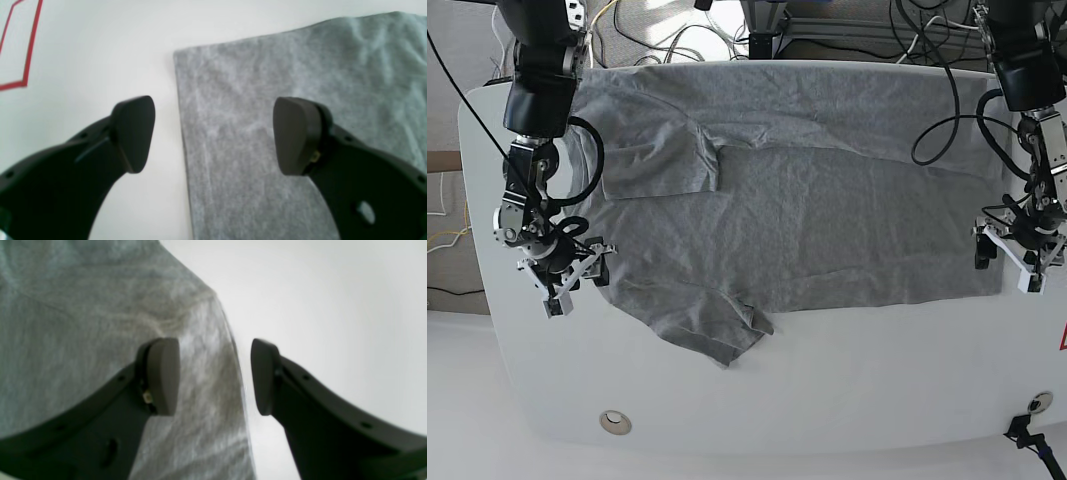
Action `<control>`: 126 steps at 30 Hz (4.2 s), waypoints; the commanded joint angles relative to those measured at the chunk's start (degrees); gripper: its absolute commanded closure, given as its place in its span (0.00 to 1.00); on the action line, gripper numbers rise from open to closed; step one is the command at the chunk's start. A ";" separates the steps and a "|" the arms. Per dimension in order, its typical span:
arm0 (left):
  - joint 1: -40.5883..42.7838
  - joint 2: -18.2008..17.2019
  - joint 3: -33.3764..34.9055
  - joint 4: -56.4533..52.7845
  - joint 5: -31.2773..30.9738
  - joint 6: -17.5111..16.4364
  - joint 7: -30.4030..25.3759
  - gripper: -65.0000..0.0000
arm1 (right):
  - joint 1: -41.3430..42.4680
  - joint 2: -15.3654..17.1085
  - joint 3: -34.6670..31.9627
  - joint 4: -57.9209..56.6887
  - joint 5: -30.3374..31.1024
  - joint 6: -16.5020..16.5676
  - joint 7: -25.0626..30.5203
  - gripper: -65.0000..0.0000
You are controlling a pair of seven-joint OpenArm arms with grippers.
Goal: Fold the T-shirt properly
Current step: 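Release the shoulder edge and move both grippers to the hem corners, then close both grippers on the hem corners of the shirt, then lift the hem and fold it over toward the collar with both grippers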
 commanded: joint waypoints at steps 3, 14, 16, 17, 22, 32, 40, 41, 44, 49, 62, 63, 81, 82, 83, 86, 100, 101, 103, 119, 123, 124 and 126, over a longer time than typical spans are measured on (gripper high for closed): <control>-5.30 -3.05 -0.24 -5.56 -0.50 0.33 -5.11 0.20 | 6.80 0.79 0.12 -7.89 0.93 -0.01 5.40 0.50; -15.06 -5.51 8.11 -26.92 -0.59 0.33 -16.71 0.20 | 17.44 0.53 -3.22 -27.58 -2.33 -0.10 15.42 0.50; -16.20 -5.51 8.11 -30.00 -0.59 0.33 -17.68 0.20 | 17.97 0.53 -3.22 -29.69 -2.50 -0.10 16.39 0.50; -16.46 -5.51 8.11 -30.79 -0.59 0.33 -17.77 0.20 | 17.97 0.53 -3.22 -30.49 -2.50 -0.10 16.65 0.50; -16.55 -5.43 8.11 -30.70 -0.67 0.33 -17.77 0.20 | 17.70 -0.62 -3.22 -32.33 -2.50 -0.10 17.18 0.50; -17.52 -5.43 8.11 -30.70 -0.67 0.60 -17.77 0.20 | 15.59 -3.34 -3.30 -31.98 -2.59 -0.10 17.18 0.50; -17.52 -5.43 8.03 -31.06 -0.59 0.77 -17.77 0.20 | 15.59 -3.34 -3.30 -31.98 -2.59 -0.01 17.18 0.78; -17.52 -5.34 8.03 -31.06 -0.59 0.77 -17.77 0.20 | 15.59 -3.34 -3.30 -31.98 -2.59 -0.01 17.18 0.78; -17.52 -5.16 8.03 -31.14 -0.50 0.77 -17.77 0.20 | 15.07 -3.34 -3.30 -31.98 -2.59 0.17 17.18 0.79; -18.05 -3.67 8.11 -34.84 0.47 0.77 -17.94 0.20 | 14.10 -3.43 -3.30 -31.89 -2.59 0.17 17.18 0.97; -22.53 -1.47 8.03 -44.07 6.27 0.77 -25.68 0.20 | 13.92 -3.25 -3.30 -31.89 -2.59 0.52 17.18 1.00; -22.53 -1.38 8.03 -44.24 6.18 0.77 -25.77 0.20 | 13.92 -3.25 -3.30 -31.89 -2.59 0.52 17.18 1.00; -22.62 0.55 7.67 -44.33 5.92 0.51 -25.77 0.67 | 12.69 -3.34 -3.30 -30.49 -2.59 0.52 17.18 1.00; -22.62 0.55 7.67 -44.24 5.92 0.51 -25.77 0.73 | 12.08 -3.34 -3.30 -30.05 -2.59 0.52 17.18 1.00; -22.53 0.55 7.67 -44.24 5.83 0.42 -25.77 0.77 | 11.72 -3.25 -3.30 -29.96 -2.59 0.52 17.18 1.00; -22.53 0.55 7.67 -44.15 5.83 0.42 -25.77 0.83 | 11.55 -3.17 -3.30 -29.96 -2.59 0.52 17.18 1.00; -20.95 0.29 7.59 -39.93 5.83 0.33 -25.77 1.00 | 9.35 -3.17 -3.39 -24.68 -2.59 0.52 17.18 1.00; -20.95 0.20 7.59 -39.93 5.83 0.33 -25.77 1.00 | 9.53 -3.08 -3.39 -24.68 -2.59 0.52 17.18 1.00; -20.95 0.20 6.97 -39.93 5.83 0.33 -25.77 1.00 | 9.61 -2.99 -3.39 -23.80 -2.50 0.52 17.09 1.00; -12.24 -3.05 0.29 -27.28 3.99 -9.16 -21.99 1.00 | 1.00 -1.67 -2.95 4.15 -2.24 0.52 1.18 1.00; -4.86 -4.64 0.29 -16.02 -2.96 -9.16 -17.59 1.00 | -2.96 -1.67 -2.87 11.27 -2.50 0.52 -0.93 1.00; -3.36 -4.99 0.29 -13.91 -4.28 -9.16 -16.36 1.00 | -3.75 -1.67 -2.87 13.12 -2.50 0.52 -2.16 1.00; -0.99 -5.07 0.29 -9.78 -5.60 -9.16 -14.25 1.00 | -5.07 -1.67 -2.87 16.46 -2.24 0.52 -4.98 1.00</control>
